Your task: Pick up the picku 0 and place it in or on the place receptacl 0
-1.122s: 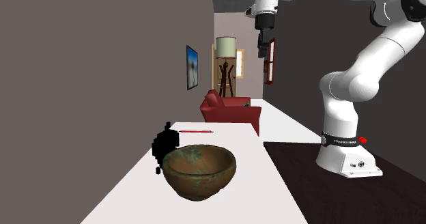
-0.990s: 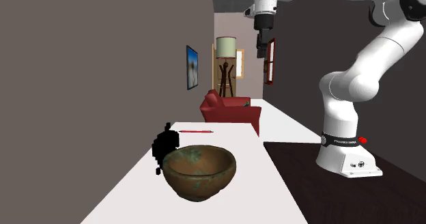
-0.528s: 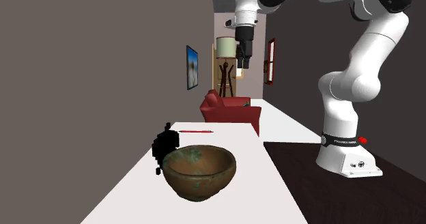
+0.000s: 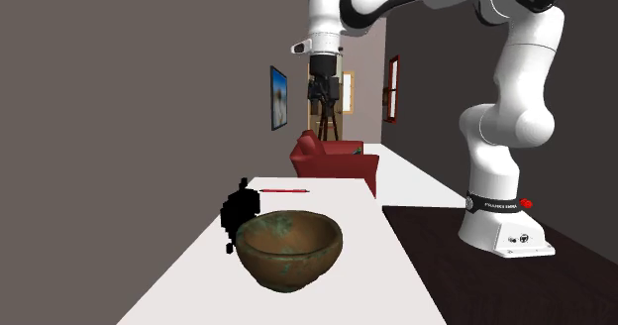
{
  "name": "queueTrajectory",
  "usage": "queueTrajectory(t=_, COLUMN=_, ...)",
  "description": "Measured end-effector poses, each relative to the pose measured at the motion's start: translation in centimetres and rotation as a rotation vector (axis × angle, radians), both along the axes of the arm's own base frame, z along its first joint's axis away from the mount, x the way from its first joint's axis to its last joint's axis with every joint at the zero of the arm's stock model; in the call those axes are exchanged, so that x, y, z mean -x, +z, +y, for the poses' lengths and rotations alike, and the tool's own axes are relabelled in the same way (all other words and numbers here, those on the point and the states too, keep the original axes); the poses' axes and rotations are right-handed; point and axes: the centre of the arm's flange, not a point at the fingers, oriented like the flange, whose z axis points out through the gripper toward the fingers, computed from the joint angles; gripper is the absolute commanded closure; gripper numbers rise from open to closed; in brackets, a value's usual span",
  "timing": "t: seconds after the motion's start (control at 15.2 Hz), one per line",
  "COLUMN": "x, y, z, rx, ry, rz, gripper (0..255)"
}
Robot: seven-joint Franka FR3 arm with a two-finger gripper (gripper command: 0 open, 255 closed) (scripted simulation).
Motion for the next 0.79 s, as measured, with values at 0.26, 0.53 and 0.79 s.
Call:
queueTrajectory(t=0.26, x=-4.1, y=-2.6, z=1.9, rx=-0.004, ry=0.139, rz=0.003, gripper=0)
queueTrajectory(t=0.53, x=-7.9, y=-5.6, z=4.7, rx=-0.009, ry=0.279, rz=0.007, gripper=0)
queueTrajectory(t=0.79, x=-11.1, y=-7.8, z=7.7, rx=-0.013, ry=0.419, rz=0.011, gripper=0)
